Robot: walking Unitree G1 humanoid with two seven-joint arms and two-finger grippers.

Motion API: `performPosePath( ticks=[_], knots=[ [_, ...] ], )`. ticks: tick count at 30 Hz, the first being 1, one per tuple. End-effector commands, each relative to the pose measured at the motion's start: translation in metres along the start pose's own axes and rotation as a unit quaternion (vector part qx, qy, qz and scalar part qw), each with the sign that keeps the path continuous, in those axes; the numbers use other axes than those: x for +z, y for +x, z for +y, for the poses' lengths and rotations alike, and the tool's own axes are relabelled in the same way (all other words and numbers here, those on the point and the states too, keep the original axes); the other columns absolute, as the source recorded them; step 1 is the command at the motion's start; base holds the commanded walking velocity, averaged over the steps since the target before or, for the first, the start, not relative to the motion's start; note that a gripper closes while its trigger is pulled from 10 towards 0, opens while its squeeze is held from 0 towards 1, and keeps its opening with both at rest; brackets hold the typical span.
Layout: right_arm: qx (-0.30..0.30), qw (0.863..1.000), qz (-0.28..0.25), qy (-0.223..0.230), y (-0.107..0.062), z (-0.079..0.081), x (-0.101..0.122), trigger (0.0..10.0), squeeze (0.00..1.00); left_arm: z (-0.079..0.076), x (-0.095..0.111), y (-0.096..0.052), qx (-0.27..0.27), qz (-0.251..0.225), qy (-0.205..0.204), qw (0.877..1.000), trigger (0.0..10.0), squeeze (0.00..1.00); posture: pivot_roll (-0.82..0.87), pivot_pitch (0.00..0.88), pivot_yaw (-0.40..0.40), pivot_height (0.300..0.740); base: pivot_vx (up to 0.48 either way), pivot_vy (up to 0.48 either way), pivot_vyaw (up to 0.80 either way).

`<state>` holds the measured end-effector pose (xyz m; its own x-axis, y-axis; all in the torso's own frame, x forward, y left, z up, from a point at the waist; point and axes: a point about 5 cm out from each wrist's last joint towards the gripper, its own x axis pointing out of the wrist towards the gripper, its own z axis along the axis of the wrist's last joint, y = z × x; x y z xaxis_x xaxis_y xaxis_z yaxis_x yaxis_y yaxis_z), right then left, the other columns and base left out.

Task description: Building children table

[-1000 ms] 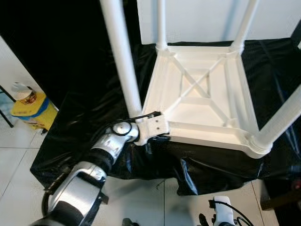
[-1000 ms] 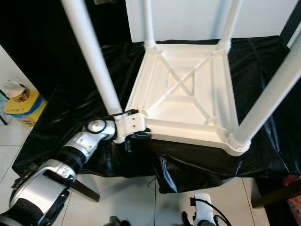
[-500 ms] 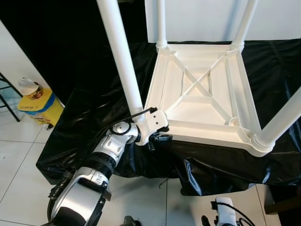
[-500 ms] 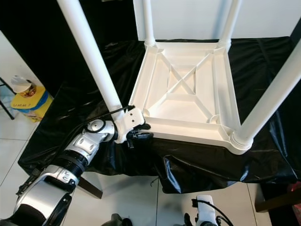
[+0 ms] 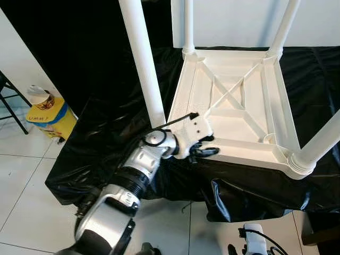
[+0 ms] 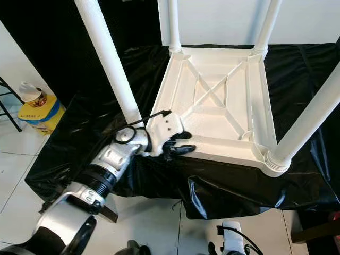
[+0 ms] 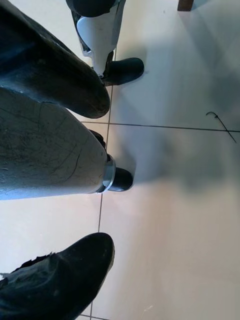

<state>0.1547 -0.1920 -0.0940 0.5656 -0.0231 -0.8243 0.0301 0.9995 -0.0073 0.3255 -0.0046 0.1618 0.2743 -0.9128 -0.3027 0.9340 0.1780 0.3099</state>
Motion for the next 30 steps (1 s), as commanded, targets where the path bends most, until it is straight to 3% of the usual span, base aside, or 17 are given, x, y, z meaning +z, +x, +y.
performPosePath(
  ticks=[1,10,20,30],
  knots=[
    [0.007,0.999,0.036,0.004,-0.003,0.005,-0.018,10.0,0.14,0.001,-0.005,0.006,0.046,0.016,0.005,0.999,10.0,0.00,0.00,0.056,0.058,0.740,0.000,0.000,0.00],
    [0.007,0.999,0.035,0.004,-0.003,0.006,-0.017,10.0,0.14,-0.012,-0.009,0.024,0.031,0.029,0.010,0.999,10.0,0.00,-0.01,0.051,0.059,0.740,0.000,0.000,0.00],
    [0.009,0.999,0.036,0.004,-0.003,0.008,-0.018,10.0,0.14,0.002,-0.020,0.027,0.122,0.074,0.022,0.990,10.0,0.00,-0.01,0.040,0.067,0.740,0.000,0.000,0.00],
    [0.011,0.999,0.038,0.001,-0.003,0.009,-0.020,10.0,0.14,0.008,-0.017,0.029,0.136,0.064,0.011,0.989,10.0,0.00,-0.01,0.033,0.069,0.740,0.000,0.000,0.00]
  ],
)
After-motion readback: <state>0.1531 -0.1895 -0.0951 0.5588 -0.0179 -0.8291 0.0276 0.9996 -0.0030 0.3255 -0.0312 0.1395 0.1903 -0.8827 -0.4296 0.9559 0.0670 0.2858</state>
